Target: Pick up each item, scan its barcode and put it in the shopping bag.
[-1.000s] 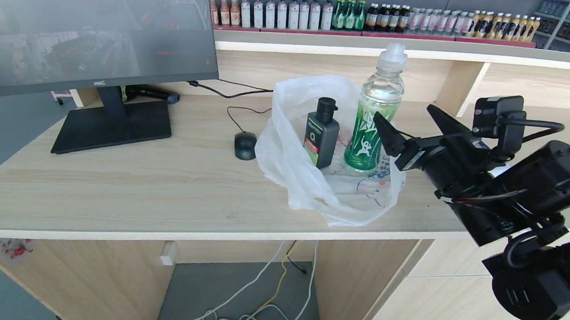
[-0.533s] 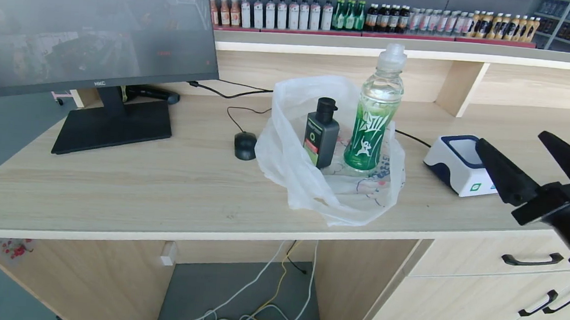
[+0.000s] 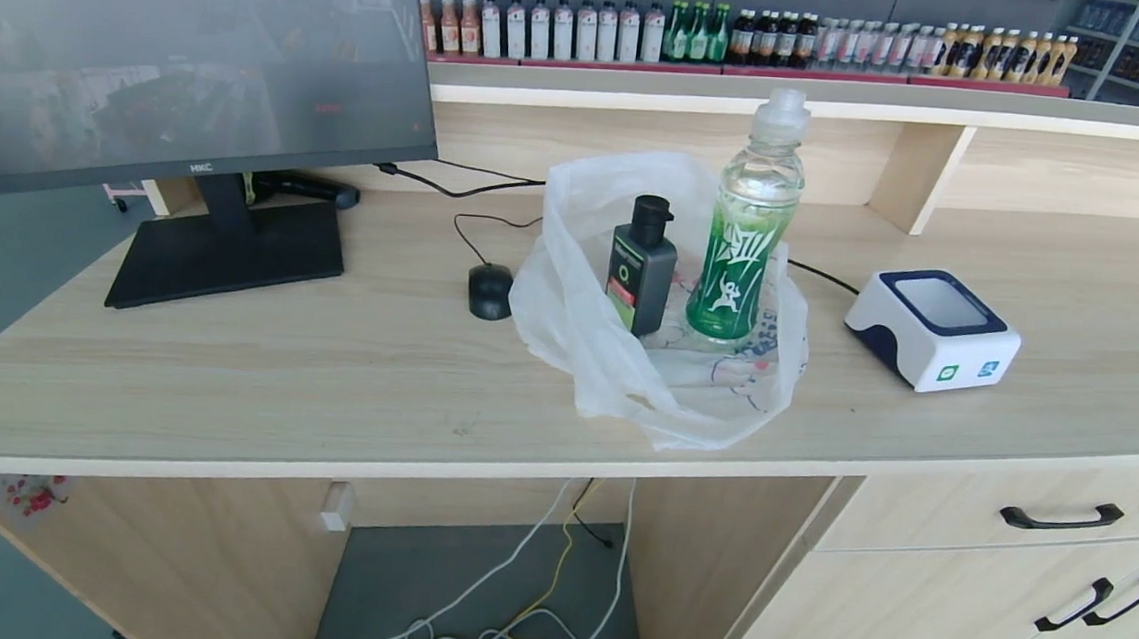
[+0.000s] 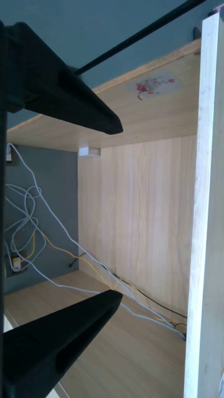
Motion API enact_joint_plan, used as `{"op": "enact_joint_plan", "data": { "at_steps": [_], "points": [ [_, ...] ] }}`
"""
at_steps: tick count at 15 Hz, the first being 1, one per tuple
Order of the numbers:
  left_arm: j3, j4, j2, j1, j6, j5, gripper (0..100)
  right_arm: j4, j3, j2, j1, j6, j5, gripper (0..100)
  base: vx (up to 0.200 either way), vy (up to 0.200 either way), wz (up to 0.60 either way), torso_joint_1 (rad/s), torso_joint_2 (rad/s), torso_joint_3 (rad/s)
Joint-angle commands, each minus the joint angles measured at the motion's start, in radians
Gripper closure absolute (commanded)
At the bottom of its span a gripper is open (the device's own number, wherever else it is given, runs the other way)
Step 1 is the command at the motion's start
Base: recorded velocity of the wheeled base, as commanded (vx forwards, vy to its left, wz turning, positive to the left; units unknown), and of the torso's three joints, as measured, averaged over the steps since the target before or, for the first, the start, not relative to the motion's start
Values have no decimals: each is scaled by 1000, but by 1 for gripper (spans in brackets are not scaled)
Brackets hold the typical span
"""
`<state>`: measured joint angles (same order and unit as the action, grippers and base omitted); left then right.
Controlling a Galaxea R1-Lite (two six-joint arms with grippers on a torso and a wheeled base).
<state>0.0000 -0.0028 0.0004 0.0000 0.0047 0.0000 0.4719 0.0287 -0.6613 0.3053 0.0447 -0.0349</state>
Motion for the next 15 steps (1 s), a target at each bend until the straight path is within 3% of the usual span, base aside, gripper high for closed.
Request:
{"op": "enact_joint_plan", "data": {
  "at_steps": [1, 4, 8, 11, 15],
  "points": [
    [0, 0, 0, 0, 0, 0, 0, -260, -18, 310, 11, -2, 21, 0, 0, 0, 0, 0, 0, 0],
    [0, 0, 0, 0, 0, 0, 0, -475, -27, 517, 8, -5, 18, 0, 0, 0, 0, 0, 0, 0],
    [0, 0, 0, 0, -2, 0, 0, -470, -27, 514, -51, -2, 18, 0, 0, 0, 0, 0, 0, 0],
    [0, 0, 0, 0, -2, 0, 0, -470, -27, 546, -269, -2, 18, 0, 0, 0, 0, 0, 0, 0],
    [0, 0, 0, 0, -2, 0, 0, -472, -27, 661, -295, -3, 18, 0, 0, 0, 0, 0, 0, 0]
  ]
}}
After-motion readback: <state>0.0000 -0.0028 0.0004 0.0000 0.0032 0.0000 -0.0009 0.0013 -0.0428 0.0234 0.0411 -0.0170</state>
